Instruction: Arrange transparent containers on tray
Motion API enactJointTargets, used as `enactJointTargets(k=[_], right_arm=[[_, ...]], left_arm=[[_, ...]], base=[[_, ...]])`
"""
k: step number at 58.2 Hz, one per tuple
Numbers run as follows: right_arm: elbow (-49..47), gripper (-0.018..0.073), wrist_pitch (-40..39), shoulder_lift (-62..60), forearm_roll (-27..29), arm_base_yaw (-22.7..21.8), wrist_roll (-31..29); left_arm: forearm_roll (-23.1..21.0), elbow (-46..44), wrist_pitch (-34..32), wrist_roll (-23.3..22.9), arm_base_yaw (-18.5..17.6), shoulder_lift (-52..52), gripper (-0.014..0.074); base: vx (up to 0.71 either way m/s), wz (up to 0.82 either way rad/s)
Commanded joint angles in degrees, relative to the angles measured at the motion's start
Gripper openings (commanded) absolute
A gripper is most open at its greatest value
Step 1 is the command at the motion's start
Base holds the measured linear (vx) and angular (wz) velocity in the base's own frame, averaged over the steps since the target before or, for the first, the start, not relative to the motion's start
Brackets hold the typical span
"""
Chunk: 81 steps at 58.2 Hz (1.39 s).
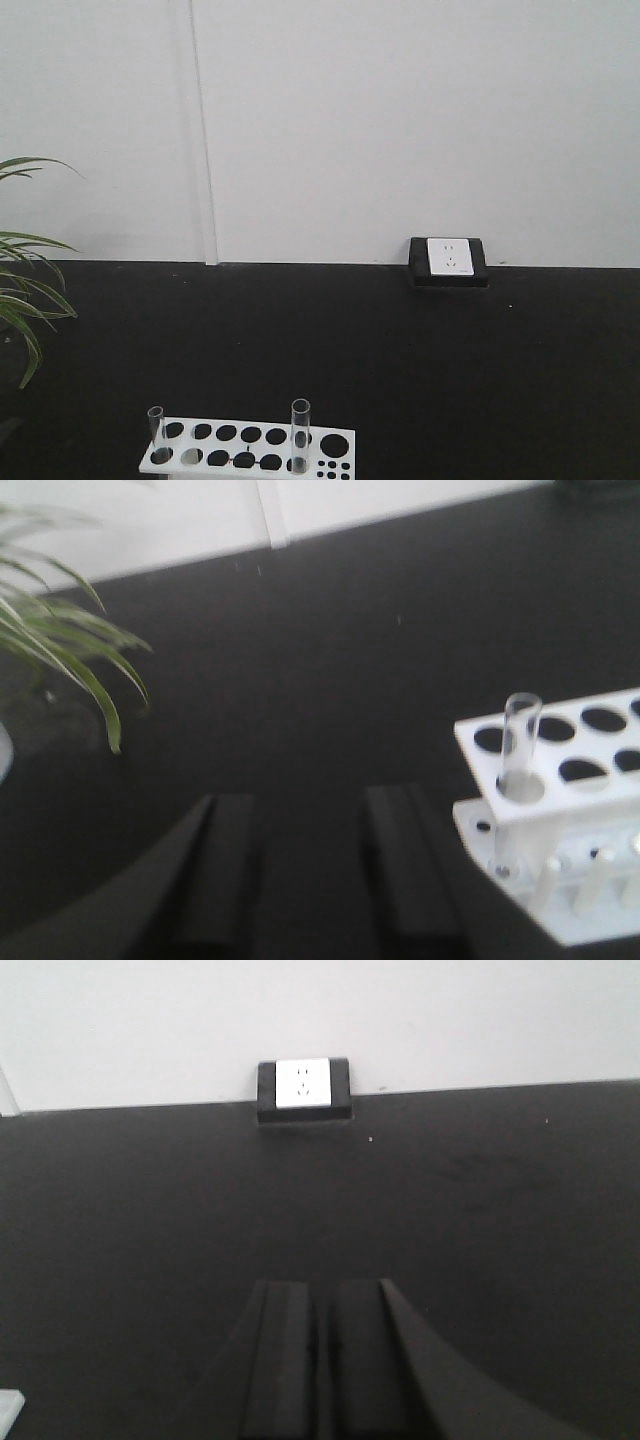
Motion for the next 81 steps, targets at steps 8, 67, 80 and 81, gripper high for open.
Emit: enactJointTargets(k=[8,67,80,81], right_arm=[[-2.0,0.0355,-1.4,0.2,0.0,-0.4,-0.3],[-2.0,0.0383,-1.2,0.2,0.0,-0.4,-0.3],[-2.0,0.0383,-1.1,0.2,0.0,-0.4,-0.3],[-2.0,0.0383,-1.1,0.2,0.0,-0.4,-0.3]], left_arm=[[-0.3,3.0,-23.6,-7.9,-2.4,8.7,0.0585],[8.8,3.4,-63.2,-17.6,-7.4,35.2,0.0585],[9.6,-3.5,-56.7,-17.7,-7.4,39.5,0.0585],[9.9,-3.7,-56.9,-17.7,-7.4,39.8,0.0585]], base=[[0.00,0.00],[0.00,0.00],[0.00,0.00],[0.00,0.00]])
